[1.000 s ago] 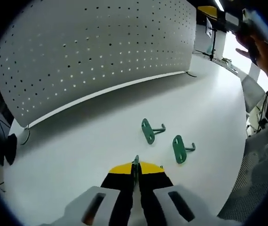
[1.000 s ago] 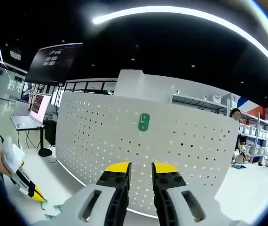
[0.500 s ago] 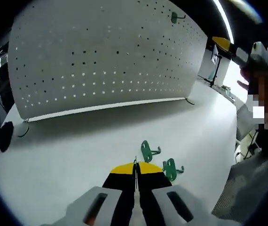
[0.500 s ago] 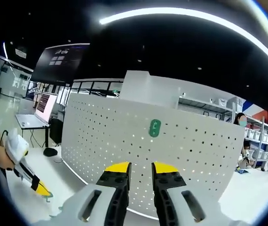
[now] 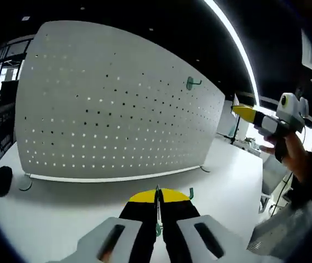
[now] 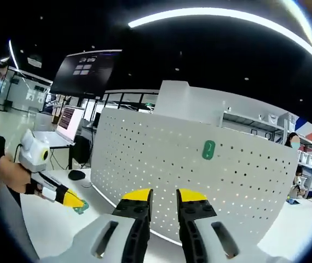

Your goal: Insert the hook assembly into the mounting plate slot until the hook locks in place.

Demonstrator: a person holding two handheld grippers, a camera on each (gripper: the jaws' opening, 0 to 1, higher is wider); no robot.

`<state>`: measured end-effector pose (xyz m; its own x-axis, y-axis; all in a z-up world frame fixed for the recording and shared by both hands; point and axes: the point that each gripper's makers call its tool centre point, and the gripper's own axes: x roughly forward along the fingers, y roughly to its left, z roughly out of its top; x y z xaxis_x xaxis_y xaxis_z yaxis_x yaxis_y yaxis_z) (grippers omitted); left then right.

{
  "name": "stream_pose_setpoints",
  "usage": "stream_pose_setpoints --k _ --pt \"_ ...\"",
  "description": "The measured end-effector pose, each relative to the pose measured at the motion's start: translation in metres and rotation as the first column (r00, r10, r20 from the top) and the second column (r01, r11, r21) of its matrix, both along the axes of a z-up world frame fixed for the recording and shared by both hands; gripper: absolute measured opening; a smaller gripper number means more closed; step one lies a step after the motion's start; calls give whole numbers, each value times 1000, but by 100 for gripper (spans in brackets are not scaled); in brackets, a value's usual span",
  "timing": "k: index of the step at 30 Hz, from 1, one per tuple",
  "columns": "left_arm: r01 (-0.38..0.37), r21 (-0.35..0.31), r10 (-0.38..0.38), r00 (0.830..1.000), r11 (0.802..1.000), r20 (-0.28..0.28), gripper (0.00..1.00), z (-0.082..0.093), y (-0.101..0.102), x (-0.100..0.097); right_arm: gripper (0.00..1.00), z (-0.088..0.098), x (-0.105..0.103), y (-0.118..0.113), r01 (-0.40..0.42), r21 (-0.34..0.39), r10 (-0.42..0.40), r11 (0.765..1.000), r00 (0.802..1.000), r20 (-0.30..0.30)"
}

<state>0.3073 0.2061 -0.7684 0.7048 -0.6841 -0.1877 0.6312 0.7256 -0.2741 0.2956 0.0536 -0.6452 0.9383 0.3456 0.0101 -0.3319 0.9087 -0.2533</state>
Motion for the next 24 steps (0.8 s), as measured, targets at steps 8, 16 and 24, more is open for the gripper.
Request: stream_pose_setpoints --k 8,16,24 --pt "11 -65 -8 999 998 44 1 20 -2 -2 15 -24 -18 55 -132 27 134 991 987 -85" --pt "22 -144 -13 998 989 64 1 37 -2 -4 12 -47 -25 103 -225 86 237 971 954 -182" --pt "42 -199 -24 995 979 92 1 52 -4 -8 11 -58 -24 118 -249 124 272 961 932 -238"
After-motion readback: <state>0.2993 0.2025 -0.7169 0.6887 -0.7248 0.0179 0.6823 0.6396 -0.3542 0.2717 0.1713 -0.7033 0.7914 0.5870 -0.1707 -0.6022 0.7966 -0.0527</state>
